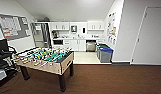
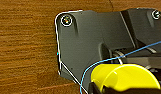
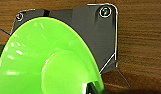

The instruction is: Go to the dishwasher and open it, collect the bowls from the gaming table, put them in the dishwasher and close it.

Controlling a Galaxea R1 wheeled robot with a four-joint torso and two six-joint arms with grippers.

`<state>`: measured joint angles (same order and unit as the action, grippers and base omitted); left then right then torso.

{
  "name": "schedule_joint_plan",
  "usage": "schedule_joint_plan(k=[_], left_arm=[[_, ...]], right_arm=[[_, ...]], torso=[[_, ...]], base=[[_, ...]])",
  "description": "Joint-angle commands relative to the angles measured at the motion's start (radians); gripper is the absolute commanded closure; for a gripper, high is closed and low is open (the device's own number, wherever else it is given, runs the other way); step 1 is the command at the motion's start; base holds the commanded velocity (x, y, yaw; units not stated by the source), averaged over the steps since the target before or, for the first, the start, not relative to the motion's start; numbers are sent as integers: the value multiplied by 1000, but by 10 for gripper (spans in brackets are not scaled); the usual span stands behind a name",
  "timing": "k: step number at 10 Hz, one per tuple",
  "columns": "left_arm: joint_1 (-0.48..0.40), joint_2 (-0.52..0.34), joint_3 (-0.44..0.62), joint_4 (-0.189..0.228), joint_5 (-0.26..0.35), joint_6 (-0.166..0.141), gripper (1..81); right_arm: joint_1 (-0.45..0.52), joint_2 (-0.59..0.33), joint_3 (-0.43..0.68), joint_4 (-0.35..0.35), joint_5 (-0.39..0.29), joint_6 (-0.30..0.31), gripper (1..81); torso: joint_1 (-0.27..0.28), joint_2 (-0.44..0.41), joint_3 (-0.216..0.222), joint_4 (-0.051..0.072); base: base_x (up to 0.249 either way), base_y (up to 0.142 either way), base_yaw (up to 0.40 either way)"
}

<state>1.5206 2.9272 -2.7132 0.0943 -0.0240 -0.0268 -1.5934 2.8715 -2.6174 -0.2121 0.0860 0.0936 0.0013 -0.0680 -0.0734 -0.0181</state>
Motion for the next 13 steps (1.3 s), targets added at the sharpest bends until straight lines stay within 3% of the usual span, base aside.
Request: schedule_joint_plan(k=[1,13], left_arm=[[-47,-6,-10,1,52,1,811],[-49,15,-36,-28,18,-13,811]], right_arm=[[40,-7,1,-10,-46,-3,811],[42,-4,-30,7,-37,14,811]], torso=[[0,0,0,0],[0,0,0,0]], base=[[149,0,0],[150,0,0]])
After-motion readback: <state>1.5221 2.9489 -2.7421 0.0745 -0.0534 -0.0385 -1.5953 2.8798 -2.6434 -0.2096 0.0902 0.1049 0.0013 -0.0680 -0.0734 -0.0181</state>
